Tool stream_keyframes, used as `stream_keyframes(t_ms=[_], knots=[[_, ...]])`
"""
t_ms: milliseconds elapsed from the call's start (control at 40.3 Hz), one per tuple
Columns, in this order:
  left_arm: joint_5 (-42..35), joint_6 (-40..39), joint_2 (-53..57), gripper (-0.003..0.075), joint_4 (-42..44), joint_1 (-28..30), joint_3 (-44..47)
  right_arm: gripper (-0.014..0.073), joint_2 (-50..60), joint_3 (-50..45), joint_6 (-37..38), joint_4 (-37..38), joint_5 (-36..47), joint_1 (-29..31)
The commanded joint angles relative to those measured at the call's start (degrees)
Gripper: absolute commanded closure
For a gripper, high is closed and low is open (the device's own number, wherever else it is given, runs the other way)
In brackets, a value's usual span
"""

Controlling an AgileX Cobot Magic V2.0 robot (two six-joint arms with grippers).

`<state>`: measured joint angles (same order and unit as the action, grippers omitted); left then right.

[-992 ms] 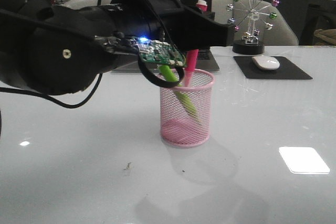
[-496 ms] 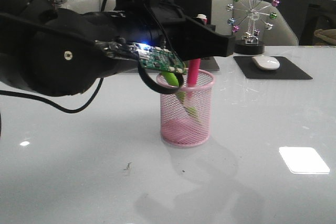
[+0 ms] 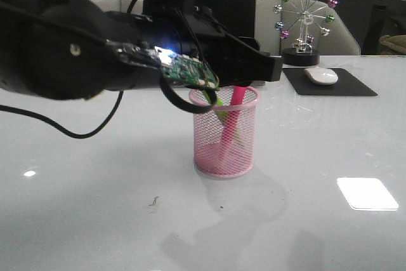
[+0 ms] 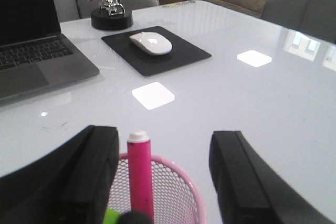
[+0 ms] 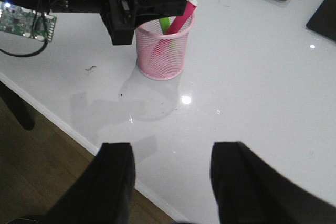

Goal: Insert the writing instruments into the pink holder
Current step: 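Open the left gripper and withdraw it from the holder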

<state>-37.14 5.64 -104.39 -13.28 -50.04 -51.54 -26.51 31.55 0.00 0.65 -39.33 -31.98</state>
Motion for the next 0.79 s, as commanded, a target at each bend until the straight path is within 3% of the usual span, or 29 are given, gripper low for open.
stream_keyframes(t_ms=[0, 223, 446, 570, 769], knots=[[5.10, 2.88, 8.08, 0.0265, 0.50, 0.19, -1.79, 0.0148, -0.14, 1.55, -0.43, 0.81, 3.79, 0.23], [33.26, 4.58, 23.52, 0.0265, 1.34, 2.75, -1.79, 0.0148, -0.14, 1.55, -0.43, 0.81, 3.79, 0.23], [53.48, 4.58, 39.35, 0.0265, 1.48, 5.46, -1.79, 0.0148, -0.14, 1.55, -0.43, 0.81, 3.79, 0.23], [60.02, 4.58, 46.97, 0.0265, 2.68, 5.78, -1.32, 0.0148, -0.14, 1.55, -0.43, 0.81, 3.79, 0.23], [63.12, 4.58, 58.70, 0.0265, 2.70, 5.78, 4.36, 0.0148, -0.14, 1.55, -0.43, 0.81, 3.79, 0.23]])
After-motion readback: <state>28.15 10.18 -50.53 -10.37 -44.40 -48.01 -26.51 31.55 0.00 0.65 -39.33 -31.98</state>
